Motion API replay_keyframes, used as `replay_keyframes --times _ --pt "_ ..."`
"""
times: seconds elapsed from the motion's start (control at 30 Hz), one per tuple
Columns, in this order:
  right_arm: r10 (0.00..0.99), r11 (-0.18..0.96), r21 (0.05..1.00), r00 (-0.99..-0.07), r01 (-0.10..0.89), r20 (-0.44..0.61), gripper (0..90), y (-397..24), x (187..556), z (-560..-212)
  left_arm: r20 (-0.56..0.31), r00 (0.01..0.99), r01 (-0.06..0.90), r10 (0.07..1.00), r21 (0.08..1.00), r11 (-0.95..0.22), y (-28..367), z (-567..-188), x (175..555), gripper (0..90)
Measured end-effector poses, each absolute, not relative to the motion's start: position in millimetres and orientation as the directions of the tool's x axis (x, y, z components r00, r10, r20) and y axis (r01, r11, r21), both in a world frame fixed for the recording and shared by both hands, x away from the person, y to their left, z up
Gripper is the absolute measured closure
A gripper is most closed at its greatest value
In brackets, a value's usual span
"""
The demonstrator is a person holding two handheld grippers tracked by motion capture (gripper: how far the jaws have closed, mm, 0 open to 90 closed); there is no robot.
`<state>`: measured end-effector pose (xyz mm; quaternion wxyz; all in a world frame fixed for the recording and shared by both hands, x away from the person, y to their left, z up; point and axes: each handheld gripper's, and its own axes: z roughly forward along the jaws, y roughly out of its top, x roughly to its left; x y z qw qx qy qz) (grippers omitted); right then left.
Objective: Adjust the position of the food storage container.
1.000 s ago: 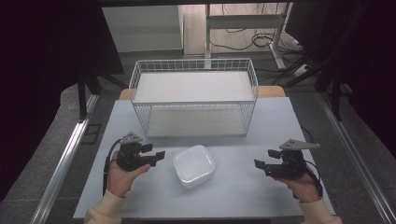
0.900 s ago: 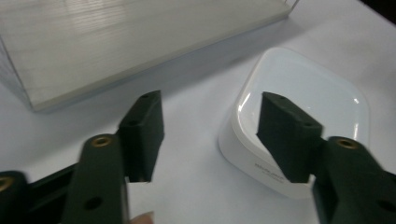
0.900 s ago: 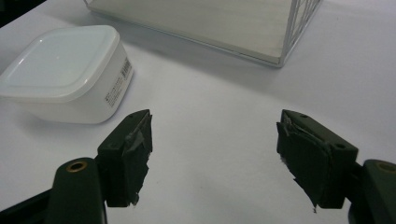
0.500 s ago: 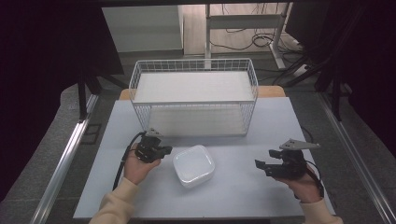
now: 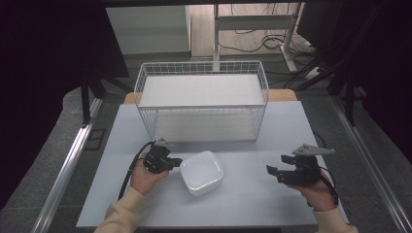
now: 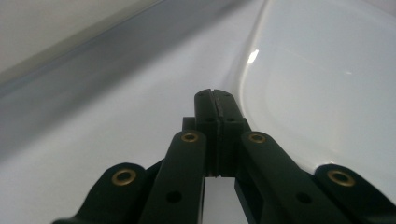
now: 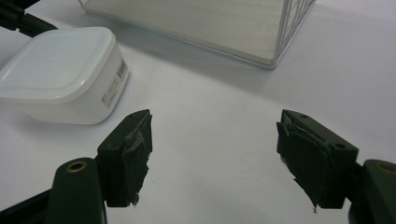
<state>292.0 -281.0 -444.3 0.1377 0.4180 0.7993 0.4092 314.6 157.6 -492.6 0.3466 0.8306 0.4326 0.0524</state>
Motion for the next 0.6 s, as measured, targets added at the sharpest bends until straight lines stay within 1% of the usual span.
replay_keyframes --times 0.37,0.5,0.6 --pt "0.786 0.308 0.774 -0.607 0.553 0.121 26.0 -283 291 -442 -0.204 0.674 0.654 0.71 0.612 -0.445 142 -490 296 89.7" --pt "0.788 0.305 0.773 -0.603 0.557 0.124 25.9 -283 291 -442 -0.238 0.682 0.661 0.691 0.605 -0.444 137 -492 288 89.7" --pt "0.789 0.302 0.774 -0.602 0.556 0.125 25.7 -283 291 -441 -0.237 0.686 0.659 0.688 0.602 -0.45 133 -492 284 89.6"
